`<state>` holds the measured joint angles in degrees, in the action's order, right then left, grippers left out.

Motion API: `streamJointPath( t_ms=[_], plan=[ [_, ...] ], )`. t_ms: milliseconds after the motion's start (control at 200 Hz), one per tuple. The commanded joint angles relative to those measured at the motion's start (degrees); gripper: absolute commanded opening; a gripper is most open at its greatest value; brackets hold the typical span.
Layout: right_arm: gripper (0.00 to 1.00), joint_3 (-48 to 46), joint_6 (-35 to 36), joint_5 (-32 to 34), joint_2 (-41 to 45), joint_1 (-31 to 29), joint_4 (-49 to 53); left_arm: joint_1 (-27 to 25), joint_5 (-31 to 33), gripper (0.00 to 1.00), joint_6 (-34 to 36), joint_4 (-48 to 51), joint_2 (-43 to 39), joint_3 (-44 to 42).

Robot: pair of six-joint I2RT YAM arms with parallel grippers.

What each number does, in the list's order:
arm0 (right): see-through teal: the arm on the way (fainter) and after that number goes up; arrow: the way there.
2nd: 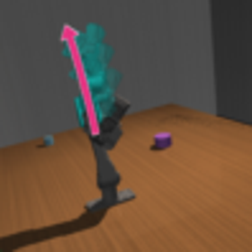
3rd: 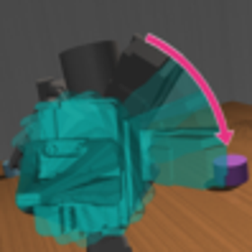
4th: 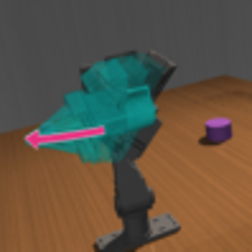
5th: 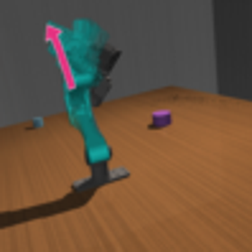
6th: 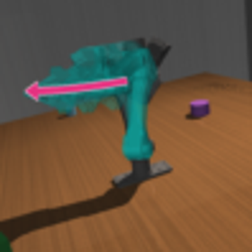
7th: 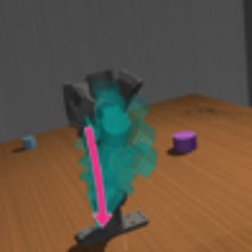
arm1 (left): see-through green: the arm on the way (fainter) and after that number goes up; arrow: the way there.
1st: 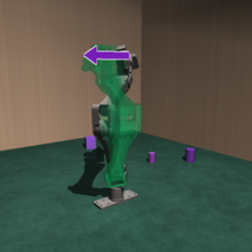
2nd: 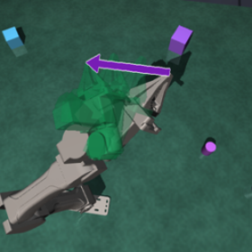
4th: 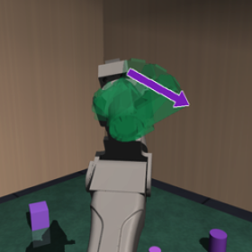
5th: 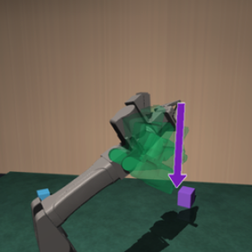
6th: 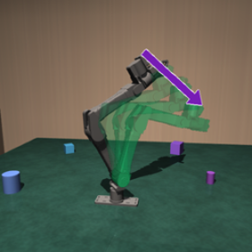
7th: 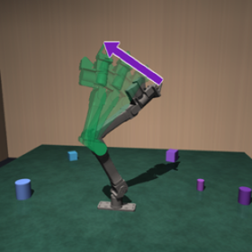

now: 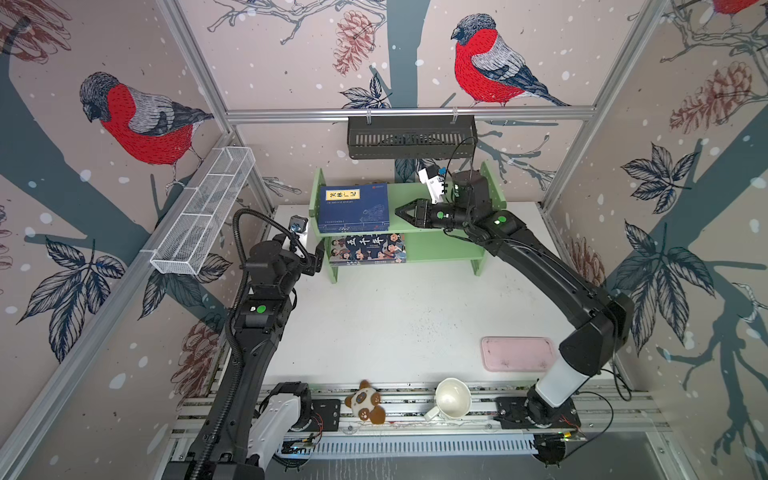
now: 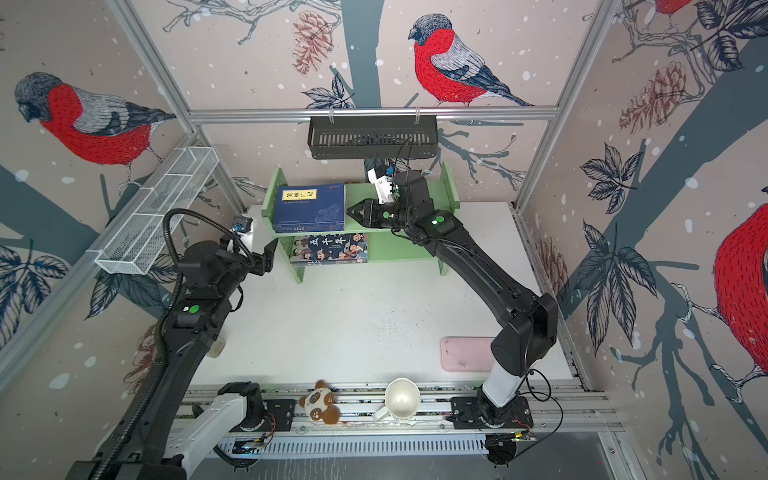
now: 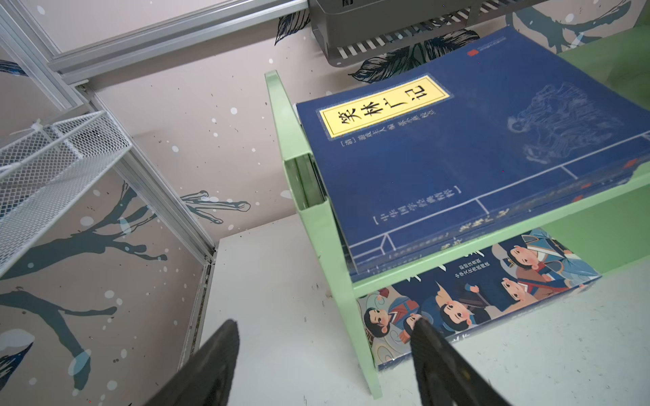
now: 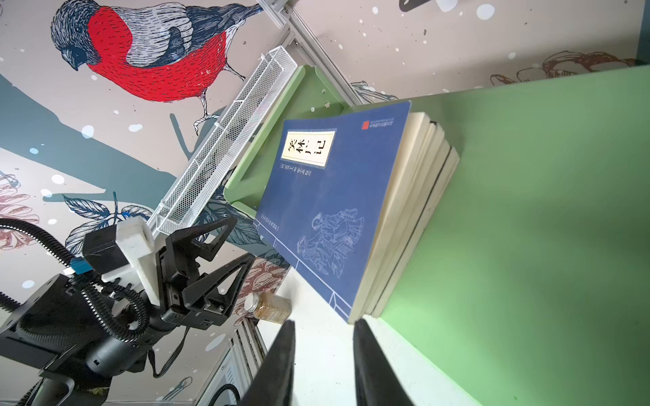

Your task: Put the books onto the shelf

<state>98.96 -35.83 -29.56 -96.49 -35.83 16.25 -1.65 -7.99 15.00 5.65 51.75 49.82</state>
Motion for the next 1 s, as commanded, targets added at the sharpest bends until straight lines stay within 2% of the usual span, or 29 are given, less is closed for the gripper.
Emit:
streamJointPath(
  t_ms=[0,510,995],
  plan=[
    [0.3,-0.48,0.83,-0.16,0.86,0.02,-2.76,0.16,-1.19,0.77,0.64,-4.58,0.06,-0.58],
    [0.3,-1.2,1.02,-0.6,0.69,-0.01,-3.29,0.57,1.03,0.77,-1.89,-11.57,1.32,-2.27],
    [0.3,-1.29,0.68,-1.52,-0.19,-0.12,-3.95,0.63,1.62,0.76,-3.49,-13.59,3.24,-2.35]
  ],
)
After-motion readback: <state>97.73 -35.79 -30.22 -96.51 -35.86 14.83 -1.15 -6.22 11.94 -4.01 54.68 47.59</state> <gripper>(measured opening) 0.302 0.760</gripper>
